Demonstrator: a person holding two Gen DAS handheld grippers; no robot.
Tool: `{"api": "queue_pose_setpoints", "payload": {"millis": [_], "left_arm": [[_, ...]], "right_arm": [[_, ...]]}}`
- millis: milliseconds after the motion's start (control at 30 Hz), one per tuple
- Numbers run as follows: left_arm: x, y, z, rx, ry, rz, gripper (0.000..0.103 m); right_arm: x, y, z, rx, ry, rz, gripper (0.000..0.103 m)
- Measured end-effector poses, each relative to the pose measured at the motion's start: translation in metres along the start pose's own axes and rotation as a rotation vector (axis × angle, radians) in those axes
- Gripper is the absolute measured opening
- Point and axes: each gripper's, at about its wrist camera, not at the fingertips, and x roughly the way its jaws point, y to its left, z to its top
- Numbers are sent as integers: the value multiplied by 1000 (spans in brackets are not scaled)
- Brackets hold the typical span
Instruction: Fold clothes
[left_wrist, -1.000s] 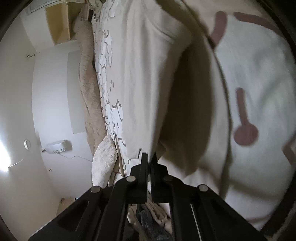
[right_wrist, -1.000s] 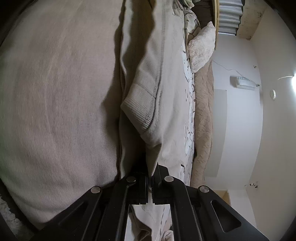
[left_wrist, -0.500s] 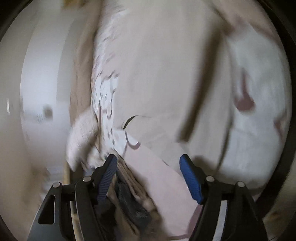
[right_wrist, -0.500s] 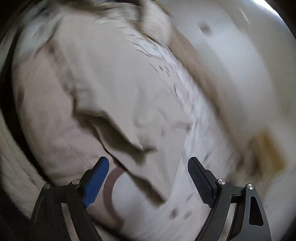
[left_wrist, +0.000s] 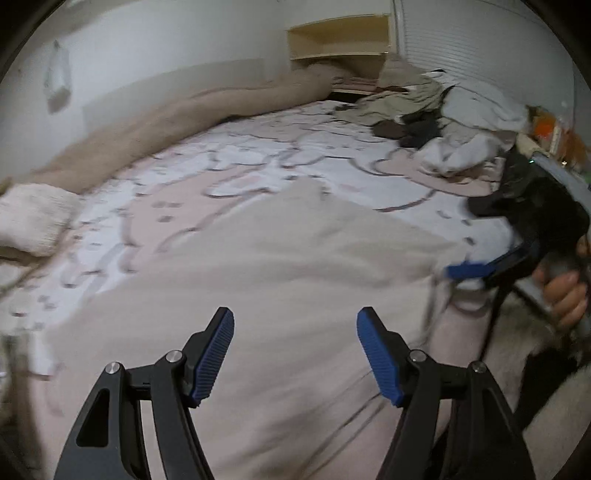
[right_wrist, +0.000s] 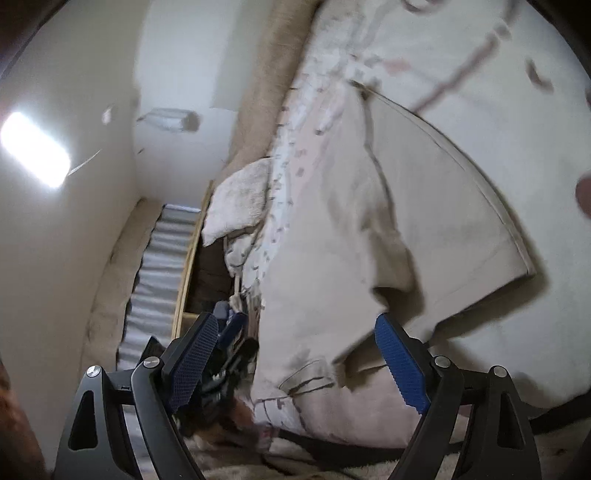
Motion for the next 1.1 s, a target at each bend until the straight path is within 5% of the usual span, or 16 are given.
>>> {"api": "queue_pose_setpoints", "payload": {"millis": [233, 533, 700, 867, 1100], "left_arm": [[29, -27, -21, 1, 65, -48, 68], [41, -34, -44, 3, 81, -56, 69], [41, -33, -47, -6, 64, -58, 69], [39, -32, -49, -13, 50, -63, 69], [38, -32, -51, -14, 38, -63, 69]], "right_arm": [[20, -14, 6, 122, 20, 44, 87], [44, -6, 24, 149, -9, -64, 87], [38, -11, 23, 130, -92, -184, 45], [22, -12, 18, 33, -180, -315, 13], [7, 30, -9, -408, -296, -580, 6]]}}
